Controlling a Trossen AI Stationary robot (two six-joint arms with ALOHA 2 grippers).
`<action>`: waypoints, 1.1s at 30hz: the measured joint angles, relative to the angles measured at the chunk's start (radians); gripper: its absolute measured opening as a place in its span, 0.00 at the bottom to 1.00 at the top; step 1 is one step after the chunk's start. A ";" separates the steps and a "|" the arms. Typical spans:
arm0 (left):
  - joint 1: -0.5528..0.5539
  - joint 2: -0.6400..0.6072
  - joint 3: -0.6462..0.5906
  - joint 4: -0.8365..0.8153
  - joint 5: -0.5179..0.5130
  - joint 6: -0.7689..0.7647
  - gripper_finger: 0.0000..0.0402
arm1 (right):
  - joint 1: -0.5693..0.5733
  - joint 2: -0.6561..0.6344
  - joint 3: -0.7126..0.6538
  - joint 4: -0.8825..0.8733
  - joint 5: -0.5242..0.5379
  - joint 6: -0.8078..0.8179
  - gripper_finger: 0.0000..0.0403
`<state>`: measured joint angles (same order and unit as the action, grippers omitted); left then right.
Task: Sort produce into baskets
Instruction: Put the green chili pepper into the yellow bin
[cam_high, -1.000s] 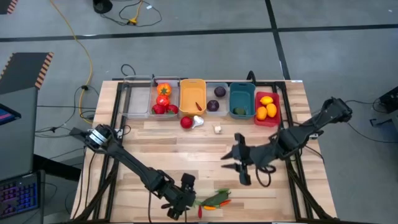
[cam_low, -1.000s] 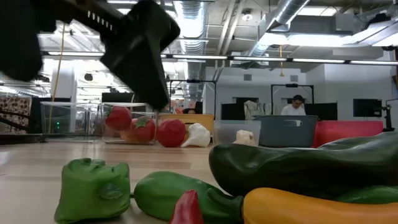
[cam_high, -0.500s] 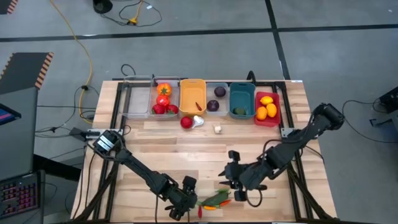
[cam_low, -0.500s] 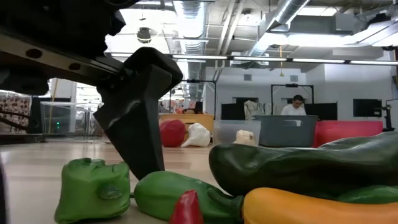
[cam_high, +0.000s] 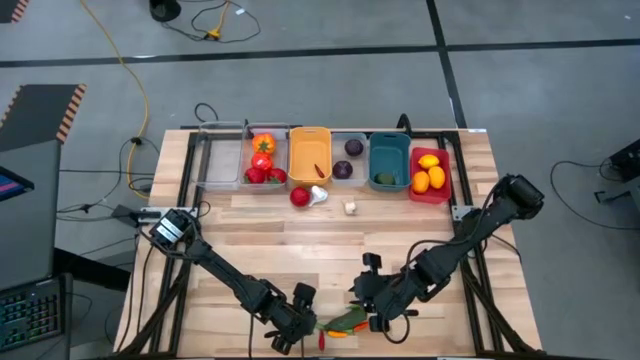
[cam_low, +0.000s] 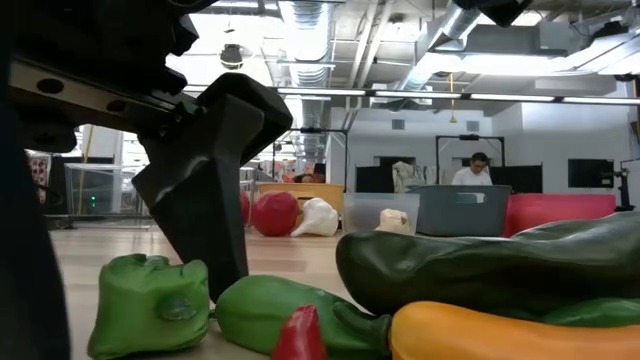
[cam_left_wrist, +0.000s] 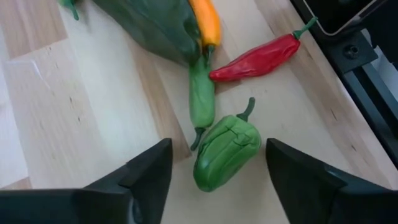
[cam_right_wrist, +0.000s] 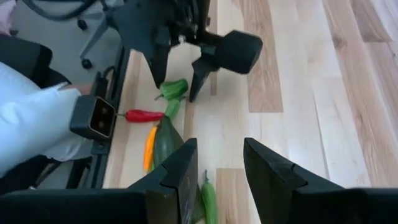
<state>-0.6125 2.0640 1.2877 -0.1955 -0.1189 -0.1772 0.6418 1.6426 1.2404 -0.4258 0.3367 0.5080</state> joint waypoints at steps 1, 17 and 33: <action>0.000 0.000 0.000 0.000 0.000 0.000 0.56 | 0.000 0.001 0.000 -0.007 0.000 0.000 0.39; 0.006 0.000 0.000 -0.001 0.000 -0.002 0.51 | 0.000 -0.004 0.000 -0.008 -0.001 0.016 0.39; 0.006 -0.001 0.000 -0.001 0.000 -0.003 0.51 | 0.000 -0.005 0.000 -0.008 0.000 0.016 0.39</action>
<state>-0.6064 2.0632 1.2877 -0.1970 -0.1192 -0.1805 0.6415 1.6379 1.2400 -0.4333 0.3367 0.5243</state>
